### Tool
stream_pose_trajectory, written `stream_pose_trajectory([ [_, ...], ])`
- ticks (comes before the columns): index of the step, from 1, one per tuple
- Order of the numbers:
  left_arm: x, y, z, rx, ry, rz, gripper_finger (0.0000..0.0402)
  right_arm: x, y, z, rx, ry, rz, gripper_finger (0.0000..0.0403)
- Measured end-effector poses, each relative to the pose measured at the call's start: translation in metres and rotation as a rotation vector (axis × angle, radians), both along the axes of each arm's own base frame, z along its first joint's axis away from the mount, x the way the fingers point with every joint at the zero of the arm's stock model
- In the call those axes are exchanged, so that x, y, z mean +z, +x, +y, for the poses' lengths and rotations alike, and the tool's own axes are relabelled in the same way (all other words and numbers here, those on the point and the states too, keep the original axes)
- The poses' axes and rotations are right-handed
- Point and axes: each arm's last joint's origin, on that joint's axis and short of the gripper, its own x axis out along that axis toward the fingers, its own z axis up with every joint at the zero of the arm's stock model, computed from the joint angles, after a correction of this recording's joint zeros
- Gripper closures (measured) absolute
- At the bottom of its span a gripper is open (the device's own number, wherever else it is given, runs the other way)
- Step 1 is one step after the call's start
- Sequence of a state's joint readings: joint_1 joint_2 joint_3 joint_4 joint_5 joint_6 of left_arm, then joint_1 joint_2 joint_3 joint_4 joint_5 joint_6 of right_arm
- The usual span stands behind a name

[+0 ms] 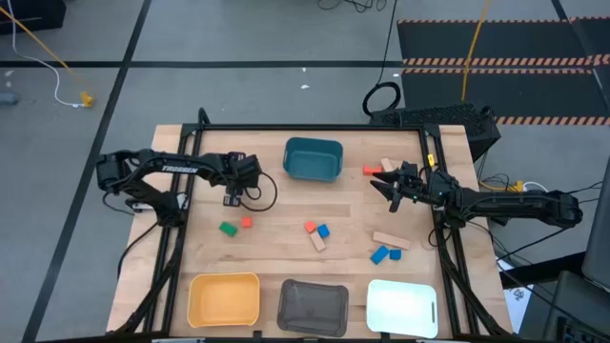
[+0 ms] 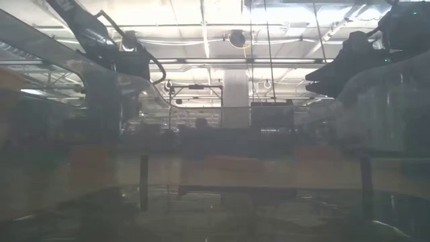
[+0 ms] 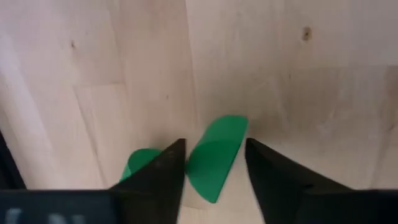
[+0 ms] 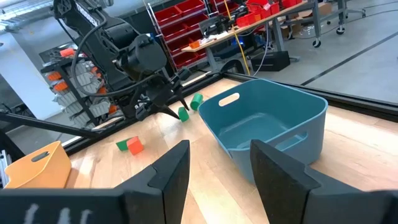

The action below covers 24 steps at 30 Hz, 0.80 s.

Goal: Sort & place blocks by color
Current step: Put the middle green block into the blue bin

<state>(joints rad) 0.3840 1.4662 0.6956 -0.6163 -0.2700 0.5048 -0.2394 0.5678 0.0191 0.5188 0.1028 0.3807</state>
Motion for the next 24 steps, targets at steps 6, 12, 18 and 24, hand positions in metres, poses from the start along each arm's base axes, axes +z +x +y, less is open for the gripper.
stream_pose_trajectory([
  [6,0.001,0.000,0.001,0.066,0.005,-0.025,0.0314,0.000,0.000,0.000,0.000,0.000,0.000,0.0243],
  [12,0.001,0.001,0.002,0.168,0.041,-0.060,0.0314,0.000,0.000,0.000,0.000,0.000,0.000,0.0243],
  [18,0.002,0.005,0.004,0.223,0.068,-0.113,0.0314,0.000,0.000,0.000,0.000,0.000,0.000,0.0243],
  [24,0.005,0.014,0.001,0.245,0.082,-0.214,0.0314,0.000,0.000,0.000,0.000,0.000,0.000,0.0243],
])
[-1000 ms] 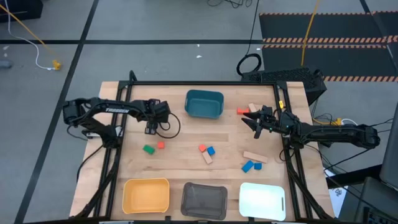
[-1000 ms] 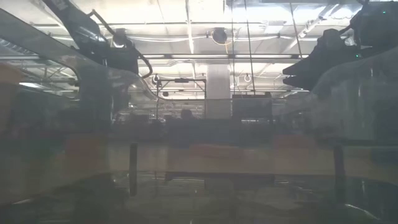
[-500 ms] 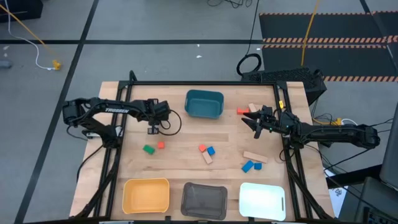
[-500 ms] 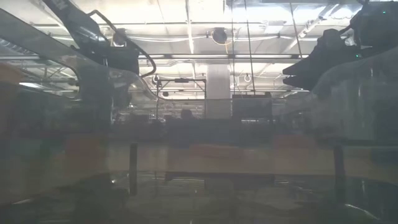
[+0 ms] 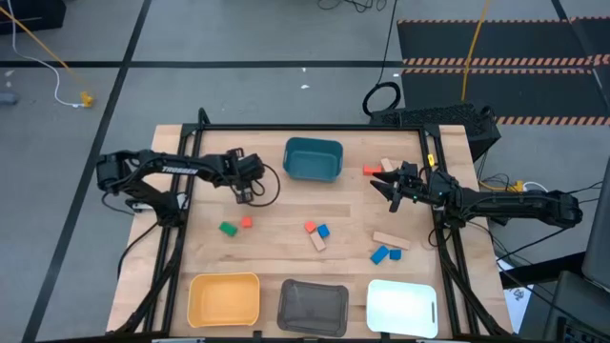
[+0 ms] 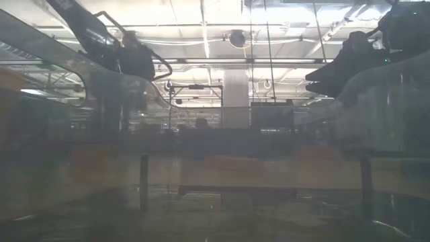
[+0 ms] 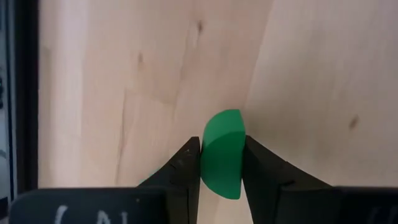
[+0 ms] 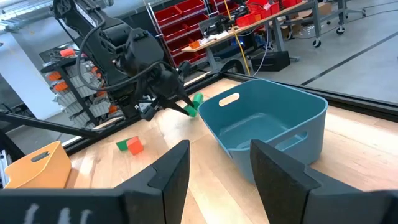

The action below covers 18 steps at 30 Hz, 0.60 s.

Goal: Sort & place blocks by color
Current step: Put the middle green block into the blue bin

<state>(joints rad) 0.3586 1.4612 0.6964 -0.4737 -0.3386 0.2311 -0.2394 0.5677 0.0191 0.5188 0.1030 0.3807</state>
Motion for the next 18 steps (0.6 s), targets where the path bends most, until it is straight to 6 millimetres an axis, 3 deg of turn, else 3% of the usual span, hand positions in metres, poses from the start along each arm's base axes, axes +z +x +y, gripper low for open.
stream_pose_trajectory([
  [4,0.010,0.011,-0.004,-0.011,0.018,-0.078,0.0314,0.000,0.000,0.000,0.000,0.000,0.000,0.0243],
  [18,0.087,0.076,-0.026,-0.275,0.115,-0.597,0.0314,0.000,0.000,0.000,0.000,0.000,0.000,0.0243],
])
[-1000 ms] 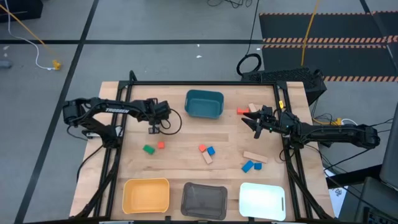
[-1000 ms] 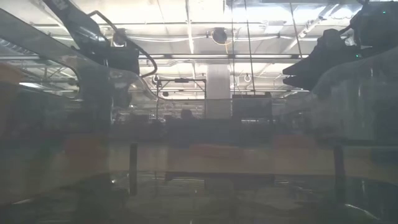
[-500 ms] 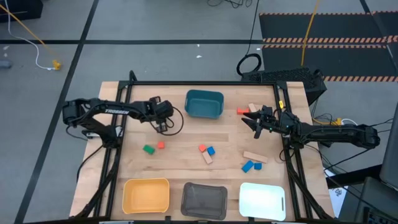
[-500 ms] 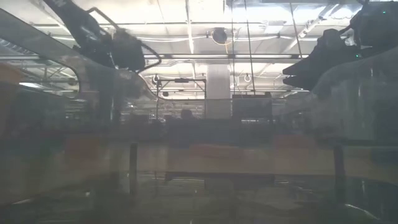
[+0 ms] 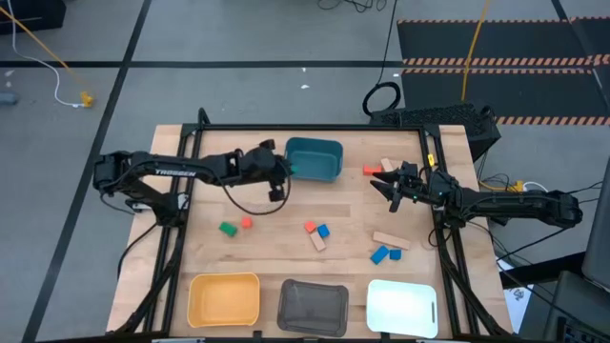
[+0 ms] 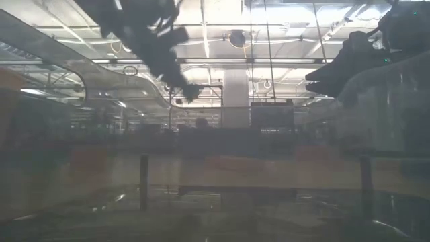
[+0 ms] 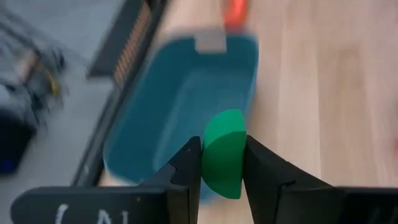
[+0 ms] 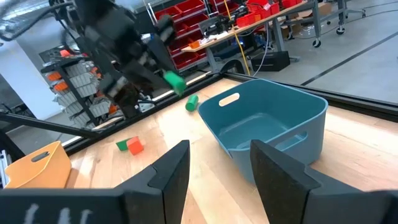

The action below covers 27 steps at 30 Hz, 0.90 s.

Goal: Sort & place blocks by color
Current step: Put the middle green block into the blue bin

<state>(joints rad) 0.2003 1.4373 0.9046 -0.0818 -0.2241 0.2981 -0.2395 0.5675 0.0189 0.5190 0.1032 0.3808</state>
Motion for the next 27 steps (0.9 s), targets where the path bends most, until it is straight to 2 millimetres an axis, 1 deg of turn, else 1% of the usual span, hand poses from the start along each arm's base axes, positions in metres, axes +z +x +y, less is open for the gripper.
stream_pose_trajectory([
  [2,0.004,0.004,0.000,-0.007,0.021,-0.062,0.0314,0.000,0.000,0.000,0.000,0.000,0.000,0.0243],
  [8,0.005,0.014,0.009,0.015,0.042,-0.172,0.0314,0.000,0.000,0.000,0.000,0.000,0.000,0.0243],
  [11,-0.007,0.016,0.015,0.052,0.007,-0.143,0.0314,0.000,0.000,0.000,0.000,0.000,0.000,0.0243],
  [17,-0.032,0.028,0.028,0.114,-0.043,-0.131,0.0314,0.001,0.000,0.000,0.000,-0.001,-0.005,0.0243],
  [18,-0.037,0.028,0.030,0.123,-0.050,-0.121,0.0309,0.001,0.000,0.000,0.000,-0.001,-0.005,0.0243],
  [23,-0.055,0.036,0.034,0.144,-0.075,-0.111,0.0256,0.001,0.000,0.000,0.000,-0.002,-0.006,0.0243],
  [27,-0.061,0.038,0.035,0.156,-0.092,-0.112,0.0251,0.001,0.000,0.000,0.000,-0.002,-0.007,0.0243],
])
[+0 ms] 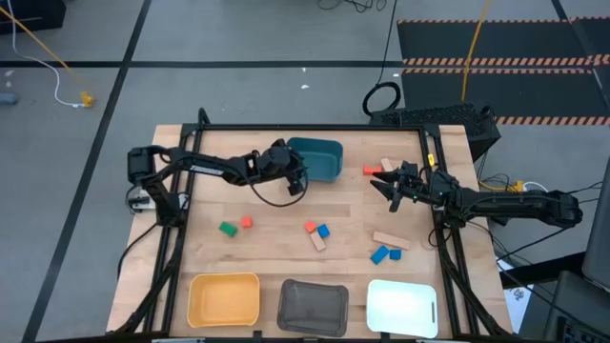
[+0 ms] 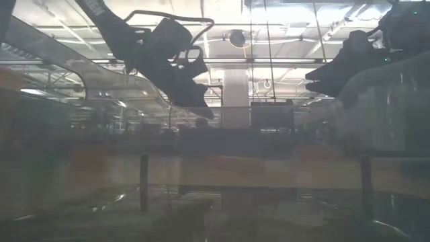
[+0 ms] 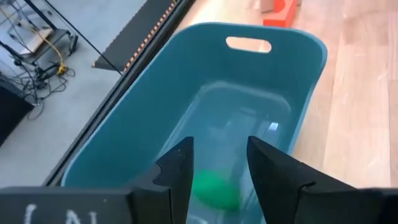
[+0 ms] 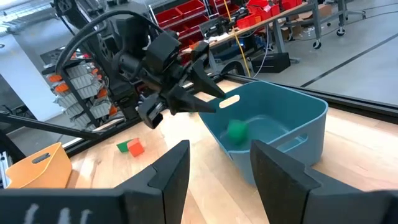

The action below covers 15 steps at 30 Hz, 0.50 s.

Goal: Sort & place blocks by color
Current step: Put the middle green block into the blue bin, then put the bottom left orange block into the black bin

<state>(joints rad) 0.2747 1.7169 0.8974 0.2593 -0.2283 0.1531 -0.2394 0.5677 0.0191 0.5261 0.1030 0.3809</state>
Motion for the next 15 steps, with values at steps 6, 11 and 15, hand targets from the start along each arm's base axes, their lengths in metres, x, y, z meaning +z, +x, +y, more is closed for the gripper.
stream_pose_trajectory([
  [6,0.005,-0.002,-0.001,0.037,-0.054,-0.041,0.0260,0.000,0.000,0.000,0.000,0.000,0.000,0.0243],
  [11,0.023,-0.013,-0.014,0.066,-0.141,-0.041,0.0242,0.000,0.000,0.000,0.000,0.000,0.000,0.0243],
  [15,0.042,-0.029,-0.035,0.071,-0.217,-0.012,0.0214,0.000,0.000,0.000,-0.001,0.000,0.000,0.0243],
])
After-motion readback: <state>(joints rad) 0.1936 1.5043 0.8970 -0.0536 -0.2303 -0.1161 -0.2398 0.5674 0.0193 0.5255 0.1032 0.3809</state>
